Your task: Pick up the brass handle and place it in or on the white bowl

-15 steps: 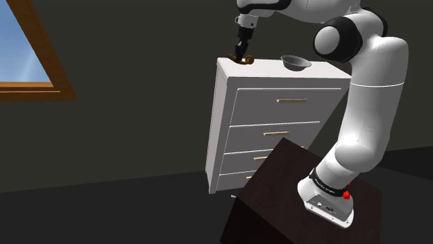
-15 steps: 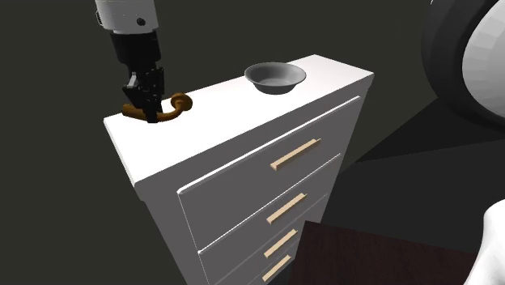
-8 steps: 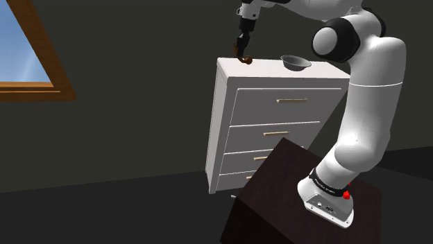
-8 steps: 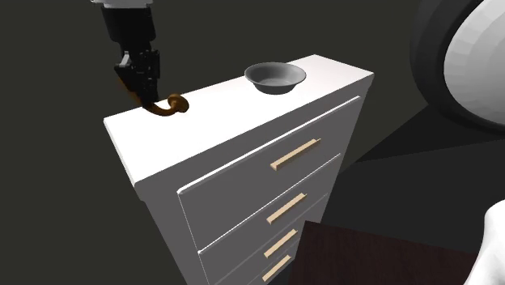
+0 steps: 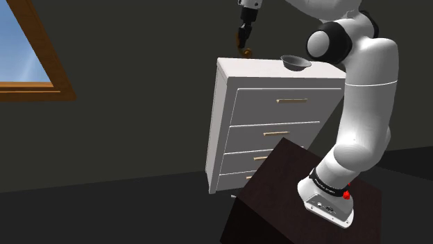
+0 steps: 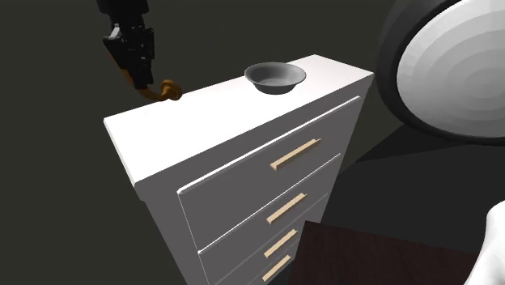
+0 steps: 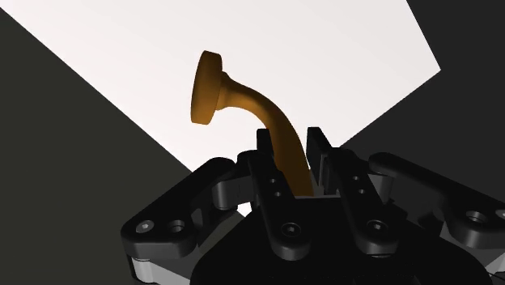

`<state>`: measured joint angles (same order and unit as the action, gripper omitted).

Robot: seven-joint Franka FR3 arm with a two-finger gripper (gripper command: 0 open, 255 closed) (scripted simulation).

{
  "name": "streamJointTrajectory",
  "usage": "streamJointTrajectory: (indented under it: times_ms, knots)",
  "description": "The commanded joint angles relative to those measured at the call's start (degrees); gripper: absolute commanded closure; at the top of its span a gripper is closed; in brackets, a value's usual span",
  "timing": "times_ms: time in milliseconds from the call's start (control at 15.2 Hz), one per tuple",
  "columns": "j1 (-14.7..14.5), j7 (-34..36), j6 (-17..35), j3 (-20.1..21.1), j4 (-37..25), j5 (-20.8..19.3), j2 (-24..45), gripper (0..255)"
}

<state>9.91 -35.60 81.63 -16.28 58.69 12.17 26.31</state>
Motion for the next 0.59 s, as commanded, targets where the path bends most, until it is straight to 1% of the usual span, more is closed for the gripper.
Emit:
streamJointTrajectory:
  times_ms: [0,264,396,528]
  knots:
    - [0.47,0.20,-2.23,0.05,-3.19,0.29,0.97,255]
    - [1.87,0.71,-7.24,0.30,-11.36,1.18,4.08,255]
    - [2.06,-1.67,-4.62,-0.57,-3.97,0.18,-0.45,255]
    - [2.63,-3.91,-2.85,-1.36,1.46,-0.63,-3.91,255]
